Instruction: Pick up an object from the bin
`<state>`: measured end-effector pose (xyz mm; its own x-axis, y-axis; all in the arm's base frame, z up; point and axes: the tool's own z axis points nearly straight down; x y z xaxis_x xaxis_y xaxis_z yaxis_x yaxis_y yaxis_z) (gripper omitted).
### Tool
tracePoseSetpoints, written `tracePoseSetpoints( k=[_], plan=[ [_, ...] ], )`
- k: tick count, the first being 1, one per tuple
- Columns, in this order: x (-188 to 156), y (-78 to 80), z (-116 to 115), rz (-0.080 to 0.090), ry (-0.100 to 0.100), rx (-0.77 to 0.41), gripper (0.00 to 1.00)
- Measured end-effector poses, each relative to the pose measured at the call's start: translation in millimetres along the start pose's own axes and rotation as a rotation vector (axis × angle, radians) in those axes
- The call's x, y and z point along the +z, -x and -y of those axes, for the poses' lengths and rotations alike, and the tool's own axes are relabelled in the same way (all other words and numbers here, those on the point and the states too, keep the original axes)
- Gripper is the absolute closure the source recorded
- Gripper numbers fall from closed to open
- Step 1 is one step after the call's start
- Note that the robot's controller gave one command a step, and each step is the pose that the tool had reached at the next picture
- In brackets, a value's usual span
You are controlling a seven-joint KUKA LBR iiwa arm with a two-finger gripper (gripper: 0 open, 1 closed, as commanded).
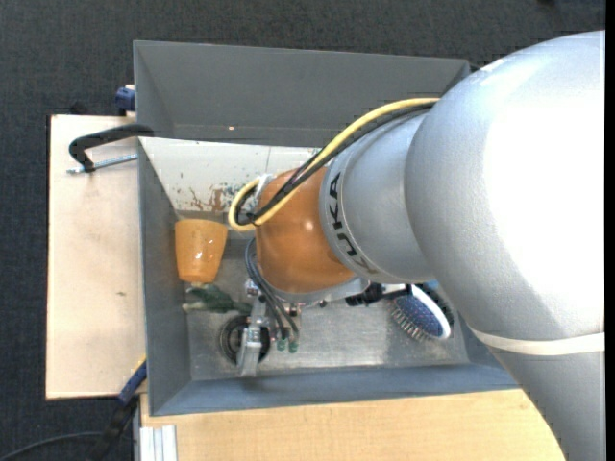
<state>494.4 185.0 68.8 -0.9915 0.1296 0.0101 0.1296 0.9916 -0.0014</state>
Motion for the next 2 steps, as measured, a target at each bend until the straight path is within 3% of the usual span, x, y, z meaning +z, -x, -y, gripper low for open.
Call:
tracePoseSetpoints(
  k=[1, 2],
  plan=[
    [-5, 3.4, 0, 0.01, 0.005, 0.002, 1.0],
    [-153, 15.5, -3, 0.022, 0.005, -0.211, 1.0]
  ],
)
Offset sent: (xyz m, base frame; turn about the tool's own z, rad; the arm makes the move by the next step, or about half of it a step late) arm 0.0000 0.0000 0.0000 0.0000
